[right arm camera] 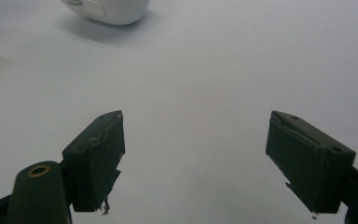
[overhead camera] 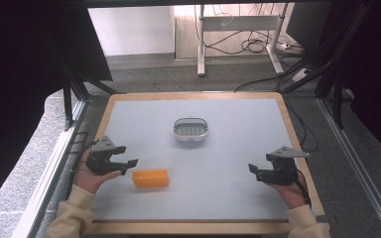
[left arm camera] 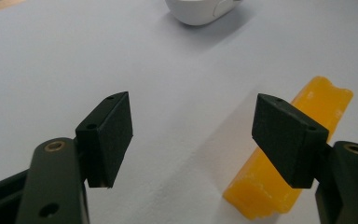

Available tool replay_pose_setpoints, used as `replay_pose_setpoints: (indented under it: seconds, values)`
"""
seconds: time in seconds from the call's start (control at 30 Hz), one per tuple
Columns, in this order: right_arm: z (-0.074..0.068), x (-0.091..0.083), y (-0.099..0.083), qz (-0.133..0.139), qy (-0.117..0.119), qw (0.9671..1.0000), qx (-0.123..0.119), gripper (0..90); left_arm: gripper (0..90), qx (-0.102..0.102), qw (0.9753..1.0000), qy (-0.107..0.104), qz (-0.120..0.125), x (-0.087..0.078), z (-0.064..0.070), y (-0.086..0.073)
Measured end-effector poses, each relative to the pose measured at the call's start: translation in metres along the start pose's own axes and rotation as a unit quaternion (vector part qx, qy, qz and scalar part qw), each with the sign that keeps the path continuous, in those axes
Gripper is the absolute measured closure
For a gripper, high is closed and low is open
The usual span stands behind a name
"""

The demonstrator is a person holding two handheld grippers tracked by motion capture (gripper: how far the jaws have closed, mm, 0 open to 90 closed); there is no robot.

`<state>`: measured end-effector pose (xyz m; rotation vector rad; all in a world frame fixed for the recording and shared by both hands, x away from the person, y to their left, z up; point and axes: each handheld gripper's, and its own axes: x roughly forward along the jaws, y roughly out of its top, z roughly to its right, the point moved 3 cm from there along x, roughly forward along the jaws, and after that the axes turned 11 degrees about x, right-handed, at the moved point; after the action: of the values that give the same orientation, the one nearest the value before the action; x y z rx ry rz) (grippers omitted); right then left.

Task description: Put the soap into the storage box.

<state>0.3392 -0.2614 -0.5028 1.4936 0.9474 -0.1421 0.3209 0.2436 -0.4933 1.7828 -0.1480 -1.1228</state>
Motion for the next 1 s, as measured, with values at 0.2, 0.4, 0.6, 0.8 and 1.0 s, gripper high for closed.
replay_pose_setpoints:
  seconds: [0.2, 0.4, 0.6, 0.8, 1.0]
  values:
    - [0.001, -0.001, -0.003, -0.001, -0.003, 1.0, 0.006, 17.9, 28.9, 0.012, 0.9999, -0.01, -0.003, 0.002, 0.001, 0.003]
    - [0.0, -0.005, -0.006, -0.003, -0.007, 0.9999, 0.01, 16.7, 30.0, 0.021, 0.9997, -0.01, 0.008, -0.002, 0.006, 0.007]
    - [-0.002, -0.005, -0.005, 0.003, -0.006, 0.9998, 0.016, 16.4, 31.0, 0.037, 0.9989, -0.025, 0.012, -0.006, 0.01, 0.012]
    - [0.0, -0.003, -0.005, -0.004, 0.002, 0.9999, 0.009, 16.4, 31.7, 0.033, 0.9992, -0.021, 0.01, -0.008, 0.006, 0.011]
    - [0.003, -0.003, -0.007, -0.006, -0.002, 0.9999, 0.01, 16.4, 31.8, 0.034, 0.9992, -0.02, 0.001, -0.003, 0.008, 0.01]
